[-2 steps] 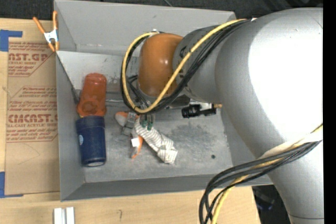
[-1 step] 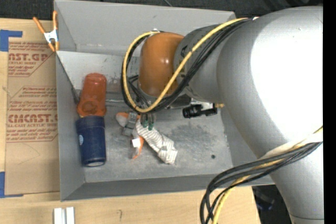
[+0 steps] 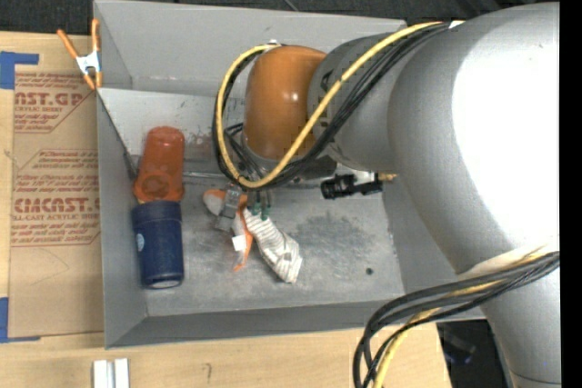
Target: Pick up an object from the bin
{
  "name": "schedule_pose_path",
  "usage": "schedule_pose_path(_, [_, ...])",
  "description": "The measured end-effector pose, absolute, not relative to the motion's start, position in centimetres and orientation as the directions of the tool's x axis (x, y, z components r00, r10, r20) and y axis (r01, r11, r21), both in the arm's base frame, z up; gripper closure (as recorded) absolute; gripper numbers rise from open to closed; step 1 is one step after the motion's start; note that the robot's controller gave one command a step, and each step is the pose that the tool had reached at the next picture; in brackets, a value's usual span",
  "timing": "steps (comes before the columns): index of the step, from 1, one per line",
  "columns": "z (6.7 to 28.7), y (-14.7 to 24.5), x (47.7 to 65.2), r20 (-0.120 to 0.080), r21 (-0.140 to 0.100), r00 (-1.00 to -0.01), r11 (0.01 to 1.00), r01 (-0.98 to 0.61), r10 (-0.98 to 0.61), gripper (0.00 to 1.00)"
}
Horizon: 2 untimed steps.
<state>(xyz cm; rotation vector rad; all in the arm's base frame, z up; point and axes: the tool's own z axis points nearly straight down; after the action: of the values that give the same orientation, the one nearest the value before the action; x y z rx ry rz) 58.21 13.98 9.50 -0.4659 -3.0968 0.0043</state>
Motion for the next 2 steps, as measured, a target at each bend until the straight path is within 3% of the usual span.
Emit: schedule_pose_path(2, [12.7, 14.1, 58.6, -0.004, 0.003, -0.956, 0.956, 0.294, 0.294, 1.00])
